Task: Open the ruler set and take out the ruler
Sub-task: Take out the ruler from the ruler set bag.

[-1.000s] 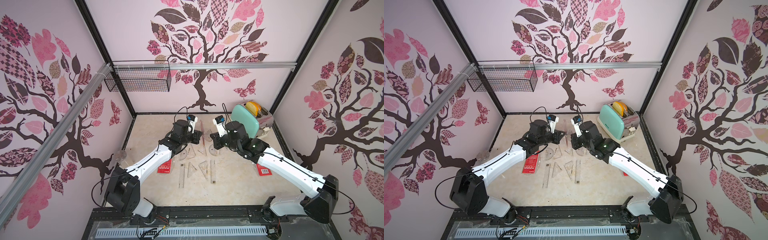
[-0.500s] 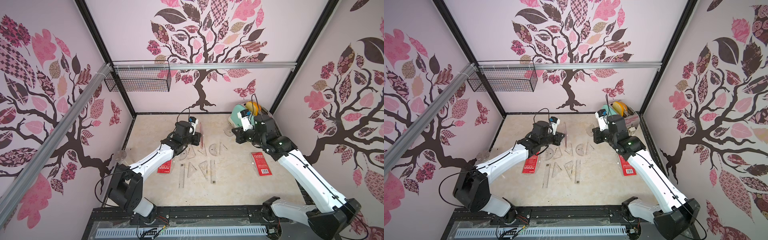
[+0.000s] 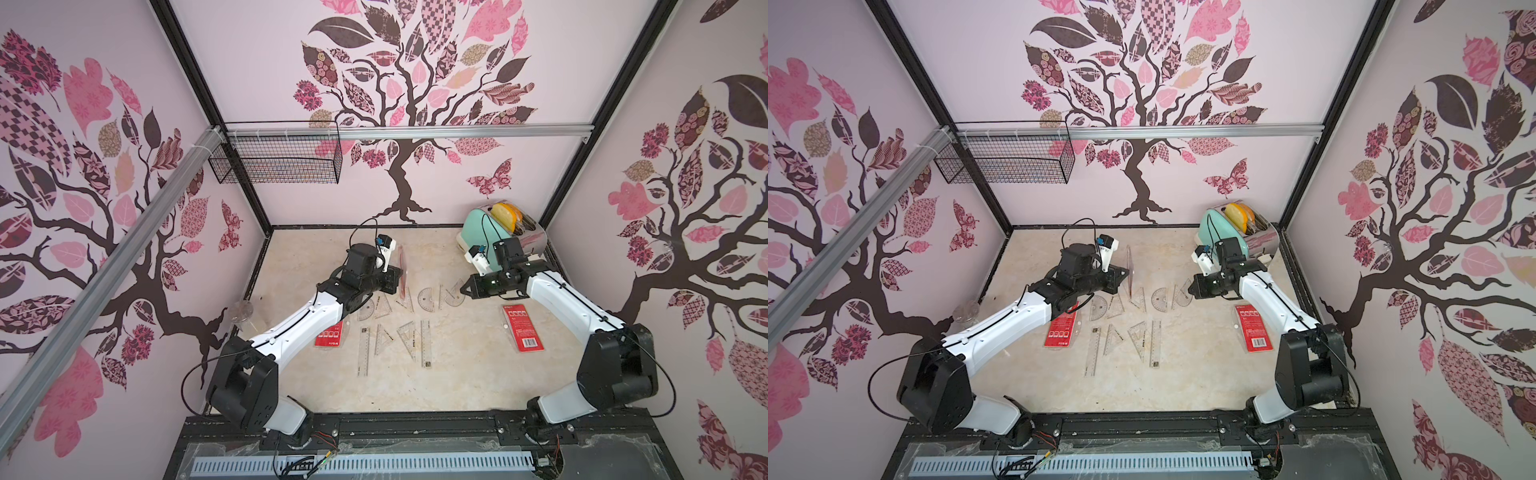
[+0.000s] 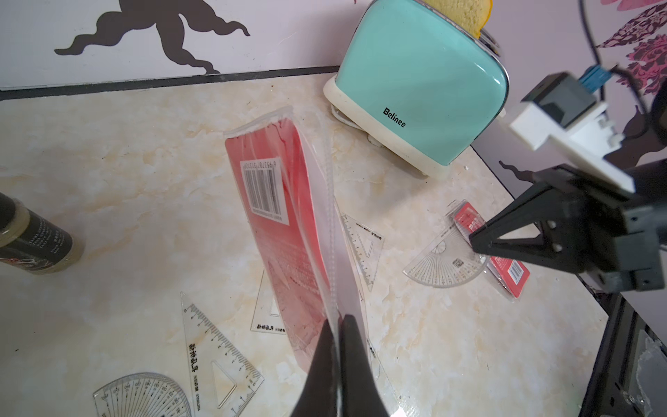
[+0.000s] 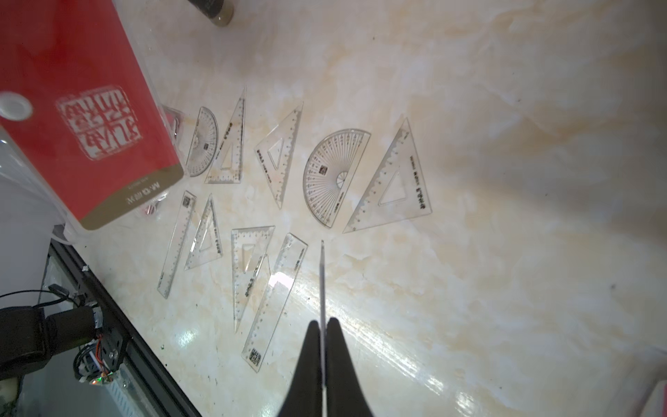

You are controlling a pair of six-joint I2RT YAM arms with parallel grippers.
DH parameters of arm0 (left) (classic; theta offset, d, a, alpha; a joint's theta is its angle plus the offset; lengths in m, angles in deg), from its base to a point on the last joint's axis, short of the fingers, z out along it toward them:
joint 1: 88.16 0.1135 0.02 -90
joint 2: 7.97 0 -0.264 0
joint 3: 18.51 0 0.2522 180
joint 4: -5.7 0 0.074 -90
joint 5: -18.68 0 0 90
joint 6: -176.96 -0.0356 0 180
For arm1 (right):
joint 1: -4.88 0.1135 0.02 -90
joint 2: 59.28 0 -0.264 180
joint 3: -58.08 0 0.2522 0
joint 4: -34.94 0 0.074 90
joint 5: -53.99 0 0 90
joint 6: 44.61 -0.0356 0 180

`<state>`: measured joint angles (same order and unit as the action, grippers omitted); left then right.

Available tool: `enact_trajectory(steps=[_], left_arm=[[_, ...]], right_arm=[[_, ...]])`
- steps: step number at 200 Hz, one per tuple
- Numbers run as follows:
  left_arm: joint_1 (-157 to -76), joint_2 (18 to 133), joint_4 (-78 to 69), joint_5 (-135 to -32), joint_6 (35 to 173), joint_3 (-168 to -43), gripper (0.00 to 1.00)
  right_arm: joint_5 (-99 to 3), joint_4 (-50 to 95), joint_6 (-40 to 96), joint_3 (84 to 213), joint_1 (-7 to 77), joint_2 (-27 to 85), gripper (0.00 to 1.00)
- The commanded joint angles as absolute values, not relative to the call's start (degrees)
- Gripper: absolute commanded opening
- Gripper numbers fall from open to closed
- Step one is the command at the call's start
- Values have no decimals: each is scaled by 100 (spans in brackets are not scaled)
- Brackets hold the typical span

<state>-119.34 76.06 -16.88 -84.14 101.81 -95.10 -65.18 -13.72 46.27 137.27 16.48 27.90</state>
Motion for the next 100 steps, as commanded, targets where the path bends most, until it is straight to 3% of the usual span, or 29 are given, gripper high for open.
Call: enact_trajectory(steps=[1,53,100], left_arm=[[-11949,7517,-1688,-8541,10059,-9489,0],[-11946,7400,-1579,-8775,10089,-9412,0],[-11946,6973,-1592,-8710,10115,-9223,0]], right_arm=[[-6746,-1497,4759,13476,1797,2789,0],[-6733,-2101,5094,13319,2514,3186,0],[-6505,-2200,4928,13086,2625,3109,0]])
